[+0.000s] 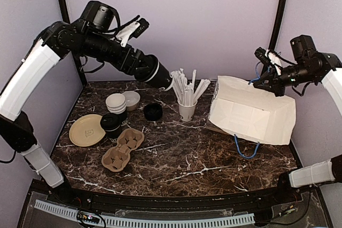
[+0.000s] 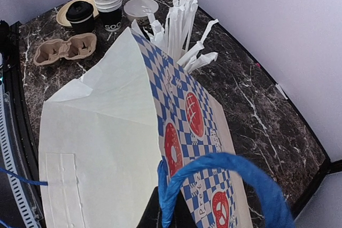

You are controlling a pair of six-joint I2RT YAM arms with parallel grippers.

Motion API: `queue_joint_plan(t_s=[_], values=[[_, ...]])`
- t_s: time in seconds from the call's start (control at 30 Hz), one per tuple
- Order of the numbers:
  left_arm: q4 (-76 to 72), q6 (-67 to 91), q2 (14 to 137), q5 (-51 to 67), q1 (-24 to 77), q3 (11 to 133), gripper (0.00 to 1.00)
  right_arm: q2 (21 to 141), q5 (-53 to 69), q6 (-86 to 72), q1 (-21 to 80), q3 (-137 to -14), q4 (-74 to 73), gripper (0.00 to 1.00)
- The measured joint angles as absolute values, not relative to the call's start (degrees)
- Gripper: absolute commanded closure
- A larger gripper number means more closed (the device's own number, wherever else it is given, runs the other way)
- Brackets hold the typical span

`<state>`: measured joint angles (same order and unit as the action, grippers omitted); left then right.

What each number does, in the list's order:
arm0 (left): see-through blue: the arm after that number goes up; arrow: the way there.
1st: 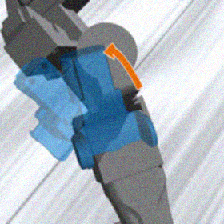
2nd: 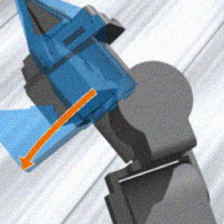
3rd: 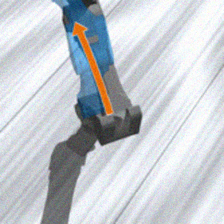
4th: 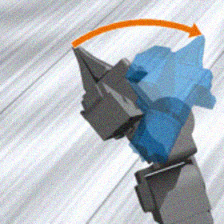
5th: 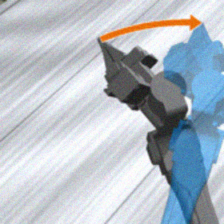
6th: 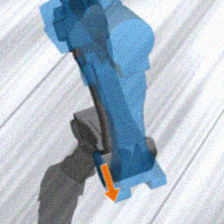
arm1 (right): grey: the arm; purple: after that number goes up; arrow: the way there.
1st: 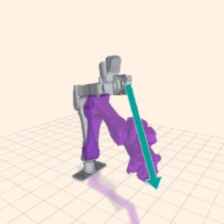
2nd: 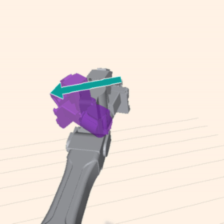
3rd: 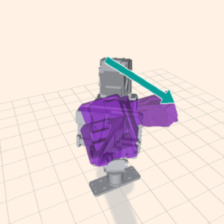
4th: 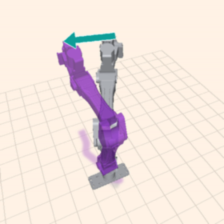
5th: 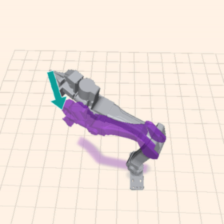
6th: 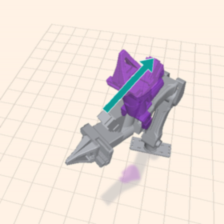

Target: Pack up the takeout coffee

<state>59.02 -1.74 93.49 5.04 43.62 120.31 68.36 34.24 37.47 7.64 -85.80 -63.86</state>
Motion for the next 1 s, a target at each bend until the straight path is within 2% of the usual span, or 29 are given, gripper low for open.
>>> queue_joint_plan(t_s=[0.33, 0.6, 0.83, 1.0], values=[[54.06, -1.04, 90.15, 18.39, 47.64, 122.93, 0.31, 68.42, 39.33, 37.91, 11.73, -89.60, -71.40, 1.00], [52.27, 0.75, 90.13, 24.67, 49.56, 123.92, 0.31, 72.14, 40.45, 37.34, 20.93, -89.65, -72.10, 1.00], [52.38, 0.64, 90.13, 25.32, 53.19, 125.56, 0.31, 79.96, 38.06, 36.86, 28.03, -92.44, -71.92, 1.00], [54.19, -0.08, 90.13, 17.78, 53.58, 125.56, 0.29, 81.14, 33.43, 36.93, 28.36, -94.39, -71.77, 1.00]])
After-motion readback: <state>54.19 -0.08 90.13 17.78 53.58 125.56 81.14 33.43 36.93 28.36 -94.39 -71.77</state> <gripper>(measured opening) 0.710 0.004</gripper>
